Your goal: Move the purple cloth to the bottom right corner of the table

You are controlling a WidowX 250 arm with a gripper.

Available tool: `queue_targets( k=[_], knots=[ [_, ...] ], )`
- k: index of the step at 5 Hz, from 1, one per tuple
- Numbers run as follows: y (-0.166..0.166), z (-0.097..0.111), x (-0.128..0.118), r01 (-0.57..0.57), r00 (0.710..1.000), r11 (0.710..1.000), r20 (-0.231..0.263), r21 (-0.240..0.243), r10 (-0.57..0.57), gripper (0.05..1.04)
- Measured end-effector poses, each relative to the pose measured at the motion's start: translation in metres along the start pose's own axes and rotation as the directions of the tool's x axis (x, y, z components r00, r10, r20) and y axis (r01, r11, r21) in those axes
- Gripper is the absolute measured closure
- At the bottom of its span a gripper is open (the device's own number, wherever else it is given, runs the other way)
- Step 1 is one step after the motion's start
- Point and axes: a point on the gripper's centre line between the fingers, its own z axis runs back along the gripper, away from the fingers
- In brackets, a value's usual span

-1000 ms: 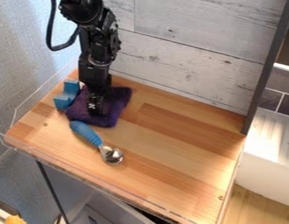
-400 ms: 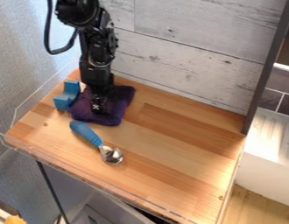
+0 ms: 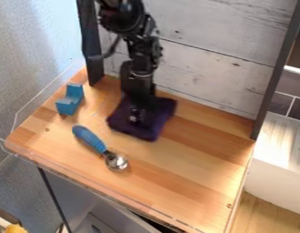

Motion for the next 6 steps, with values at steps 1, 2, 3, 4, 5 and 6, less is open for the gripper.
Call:
queue_targets(
  k=[1,2,3,4,5,6],
  knots=[
    [0.006,0.002,-0.032,0.09,0.996,0.996,-0.004,0.0,-0.09,0.085],
    [0.023,0.004,-0.066,0.187,0.982,0.982,-0.014,0.005,-0.187,0.084],
    [0.041,0.008,-0.094,0.264,0.964,0.964,-0.023,0.008,-0.264,0.084],
    [0.063,0.009,-0.11,0.316,0.949,0.949,-0.025,0.025,-0.315,0.083],
    [0.081,0.008,-0.114,0.334,0.943,0.942,-0.025,0.043,-0.333,0.083],
    [0.098,0.008,-0.109,0.328,0.945,0.943,-0.021,0.059,-0.328,0.083]
  ],
)
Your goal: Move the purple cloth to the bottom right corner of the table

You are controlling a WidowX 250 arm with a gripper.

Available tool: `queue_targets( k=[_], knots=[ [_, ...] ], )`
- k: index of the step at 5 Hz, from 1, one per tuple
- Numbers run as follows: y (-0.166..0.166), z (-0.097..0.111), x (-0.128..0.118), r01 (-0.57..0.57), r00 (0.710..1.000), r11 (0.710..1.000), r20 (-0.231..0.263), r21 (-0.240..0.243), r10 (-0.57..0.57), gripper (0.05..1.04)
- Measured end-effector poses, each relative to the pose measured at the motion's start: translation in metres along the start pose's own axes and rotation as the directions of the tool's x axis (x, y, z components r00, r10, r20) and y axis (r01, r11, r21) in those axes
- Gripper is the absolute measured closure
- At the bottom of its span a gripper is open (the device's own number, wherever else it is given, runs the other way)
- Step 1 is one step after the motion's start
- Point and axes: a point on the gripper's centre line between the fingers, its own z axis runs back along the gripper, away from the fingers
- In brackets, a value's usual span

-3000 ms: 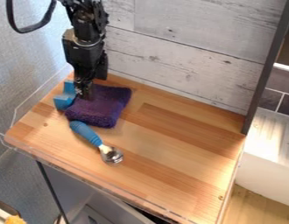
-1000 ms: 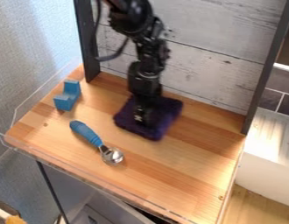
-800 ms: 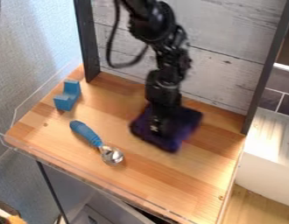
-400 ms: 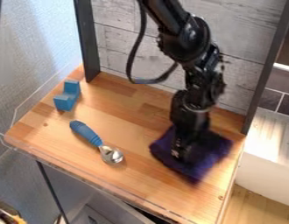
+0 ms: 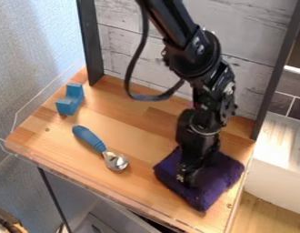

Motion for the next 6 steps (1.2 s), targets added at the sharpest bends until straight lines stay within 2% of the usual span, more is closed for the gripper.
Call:
queue_targets(
  k=[1,2,4,5,6],
  knots=[
    [0.012,-0.001,0.003,0.015,0.999,1.0,0.037,-0.002,-0.015,0.082],
    [0.025,0.001,0.003,0.007,1.0,1.0,0.029,0.007,-0.007,0.082],
    [0.026,0.018,0.002,0.034,0.999,0.999,0.044,-0.033,-0.032,0.083],
    [0.016,0.04,0.001,0.046,0.998,0.994,0.036,-0.103,-0.042,0.083],
    [0.011,0.071,0.005,0.037,0.998,0.981,0.052,-0.192,-0.027,0.083]
  ],
)
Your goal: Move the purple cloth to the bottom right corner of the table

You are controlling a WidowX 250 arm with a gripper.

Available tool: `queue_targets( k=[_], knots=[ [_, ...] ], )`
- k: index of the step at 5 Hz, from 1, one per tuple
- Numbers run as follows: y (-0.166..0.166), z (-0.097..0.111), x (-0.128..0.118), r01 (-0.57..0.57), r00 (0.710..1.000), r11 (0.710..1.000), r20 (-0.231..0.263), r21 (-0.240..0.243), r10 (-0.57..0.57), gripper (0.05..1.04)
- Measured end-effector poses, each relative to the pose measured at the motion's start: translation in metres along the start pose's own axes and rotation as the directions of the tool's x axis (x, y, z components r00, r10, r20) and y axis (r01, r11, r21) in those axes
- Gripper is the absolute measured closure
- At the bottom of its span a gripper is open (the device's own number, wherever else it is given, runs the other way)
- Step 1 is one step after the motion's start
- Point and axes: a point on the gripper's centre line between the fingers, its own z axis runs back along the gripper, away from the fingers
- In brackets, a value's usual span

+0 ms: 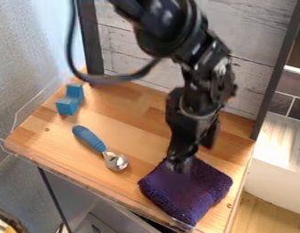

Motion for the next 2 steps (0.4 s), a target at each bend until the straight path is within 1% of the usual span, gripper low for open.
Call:
queue_targets(
  k=[1,2],
  knots=[
    [-0.0014,0.0237,0.0034,0.002,1.0,0.999,0.028,-0.053,0.0,0.083],
    [-0.0017,0.0249,0.0031,-0.002,1.0,0.998,0.027,-0.057,0.003,0.083]
  ],
)
